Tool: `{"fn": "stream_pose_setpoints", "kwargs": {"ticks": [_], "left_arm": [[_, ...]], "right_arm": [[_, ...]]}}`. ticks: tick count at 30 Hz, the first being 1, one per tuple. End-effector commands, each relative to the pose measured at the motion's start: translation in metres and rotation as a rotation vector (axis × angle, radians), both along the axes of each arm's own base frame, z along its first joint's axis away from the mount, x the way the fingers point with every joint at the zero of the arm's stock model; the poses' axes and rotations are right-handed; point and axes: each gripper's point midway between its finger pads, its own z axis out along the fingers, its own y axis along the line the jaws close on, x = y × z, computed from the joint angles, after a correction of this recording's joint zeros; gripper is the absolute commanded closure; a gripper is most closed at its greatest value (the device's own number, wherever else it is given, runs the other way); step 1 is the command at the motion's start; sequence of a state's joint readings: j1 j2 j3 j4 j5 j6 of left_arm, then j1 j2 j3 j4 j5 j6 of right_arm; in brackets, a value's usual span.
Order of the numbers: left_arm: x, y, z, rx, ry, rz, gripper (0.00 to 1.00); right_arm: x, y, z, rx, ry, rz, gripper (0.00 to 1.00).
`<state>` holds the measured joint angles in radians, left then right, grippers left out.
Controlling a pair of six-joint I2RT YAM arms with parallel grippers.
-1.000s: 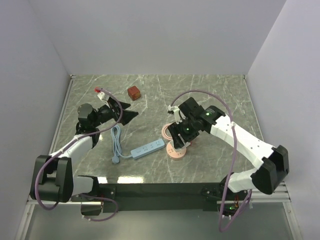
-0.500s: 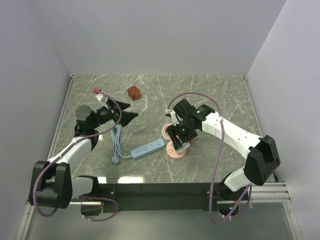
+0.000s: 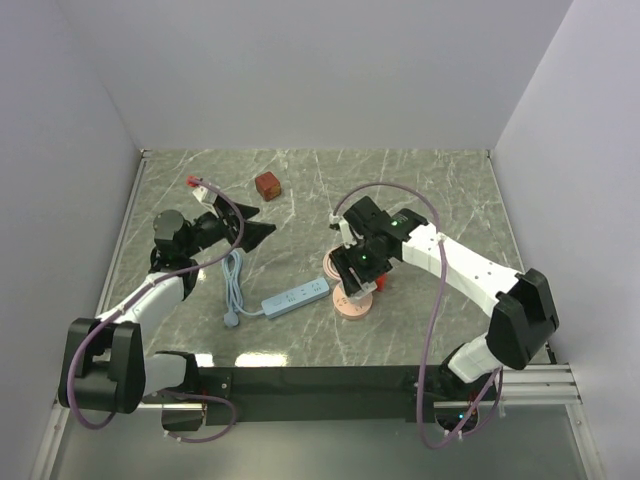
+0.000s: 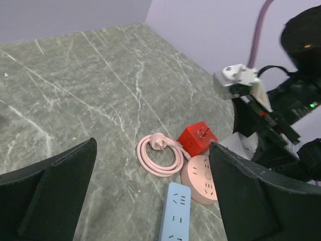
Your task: Insert the plug
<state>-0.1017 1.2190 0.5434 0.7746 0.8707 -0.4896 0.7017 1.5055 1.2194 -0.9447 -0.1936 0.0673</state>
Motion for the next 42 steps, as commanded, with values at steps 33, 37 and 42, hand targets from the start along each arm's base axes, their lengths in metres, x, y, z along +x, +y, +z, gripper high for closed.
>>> {"fn": "stream_pose_setpoints", "kwargs": {"ticks": [33, 37, 42], "left_arm": [[0.012, -0.005, -0.001, 0.076, -0.036, 0.119, 0.0], [0.0, -0.026, -0.005, 0.123, -0.045, 0.057, 0.0], [-0.023, -0.054, -0.012, 0.14, -0.019, -0.002, 0.01]], "right_arm": [[0.037, 0.008, 0.02, 0.026, -0.081, -0.09, 1.0], [0.032, -0.007, 0.013, -0.003, -0.075, -0.138, 1.0], [0.036, -0.025, 0.04, 0.022, -0.185, -0.228, 1.0]]}}
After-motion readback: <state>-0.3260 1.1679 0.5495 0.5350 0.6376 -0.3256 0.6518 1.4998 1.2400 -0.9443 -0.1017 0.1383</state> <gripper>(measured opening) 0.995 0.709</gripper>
